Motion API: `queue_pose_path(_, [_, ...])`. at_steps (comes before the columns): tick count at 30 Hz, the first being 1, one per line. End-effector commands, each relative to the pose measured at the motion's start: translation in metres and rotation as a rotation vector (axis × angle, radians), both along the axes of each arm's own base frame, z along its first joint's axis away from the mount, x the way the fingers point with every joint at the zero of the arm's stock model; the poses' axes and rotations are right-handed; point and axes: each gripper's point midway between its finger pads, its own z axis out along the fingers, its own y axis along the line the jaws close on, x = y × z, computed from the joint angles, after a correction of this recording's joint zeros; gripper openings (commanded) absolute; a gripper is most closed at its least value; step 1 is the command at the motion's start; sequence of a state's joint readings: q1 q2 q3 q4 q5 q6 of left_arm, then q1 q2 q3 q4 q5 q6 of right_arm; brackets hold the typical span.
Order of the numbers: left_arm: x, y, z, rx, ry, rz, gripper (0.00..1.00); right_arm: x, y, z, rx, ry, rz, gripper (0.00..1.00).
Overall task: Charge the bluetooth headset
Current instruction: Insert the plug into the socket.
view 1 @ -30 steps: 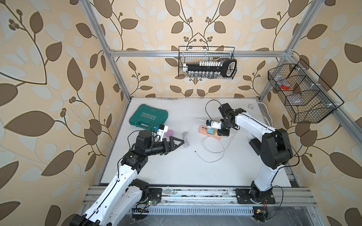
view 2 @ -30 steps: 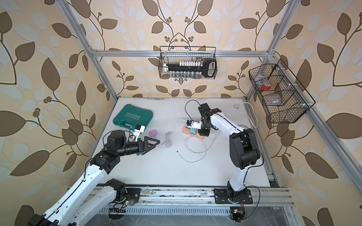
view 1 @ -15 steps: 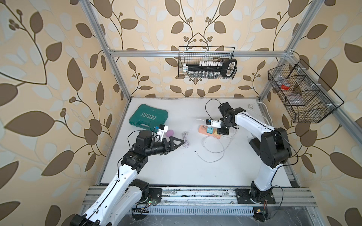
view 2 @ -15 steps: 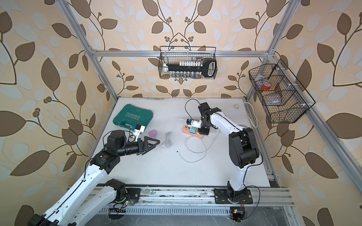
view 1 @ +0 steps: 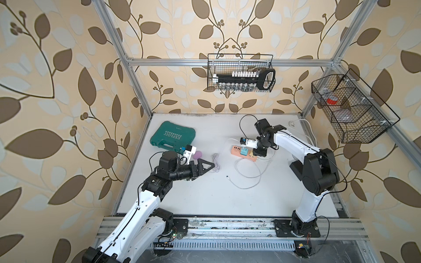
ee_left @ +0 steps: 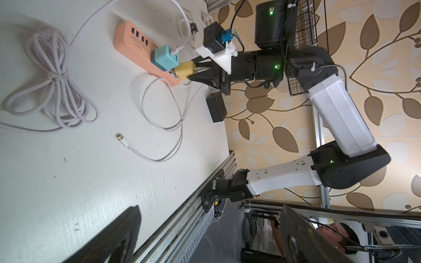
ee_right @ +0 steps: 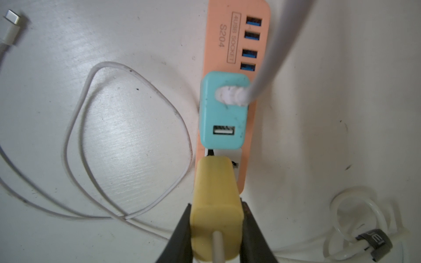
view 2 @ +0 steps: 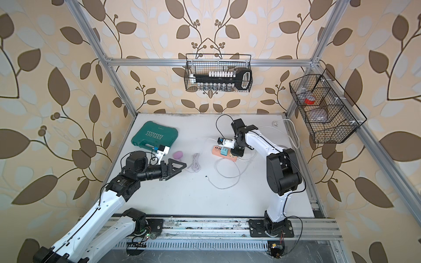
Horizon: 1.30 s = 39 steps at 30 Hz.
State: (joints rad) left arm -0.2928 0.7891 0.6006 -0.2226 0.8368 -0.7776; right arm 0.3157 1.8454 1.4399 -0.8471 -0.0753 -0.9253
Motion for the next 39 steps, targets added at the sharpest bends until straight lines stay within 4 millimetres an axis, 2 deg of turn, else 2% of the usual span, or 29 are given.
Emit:
queue_pose_path(1, [-0.004,-0.003,0.004,0.015,-0.011,-0.063,0.97,0.000,0.004,-0.004,0.014,0.017,0.016,0.19])
queue_pose_path(11, [-0.003,0.012,-0.016,0.215,0.078,-0.033,0.96,-0.013,0.005,-0.016,-0.012,0.067,0.046,0.19])
queue_pose_path(18, [-0.003,0.015,-0.020,0.242,0.092,-0.023,0.96,0.003,-0.008,-0.020,-0.096,0.012,0.010,0.19])
queue_pose_path(21, [-0.004,0.015,-0.022,0.246,0.099,-0.028,0.96,0.003,-0.011,-0.020,-0.117,0.011,0.016,0.19])
queue_pose_path(31, [-0.003,0.014,-0.022,0.239,0.102,-0.032,0.96,-0.018,-0.001,-0.013,-0.049,0.065,0.053,0.19])
queue_pose_path(39, [-0.003,0.013,-0.026,0.234,0.109,-0.033,0.96,-0.028,0.001,-0.007,-0.033,0.086,0.064,0.19])
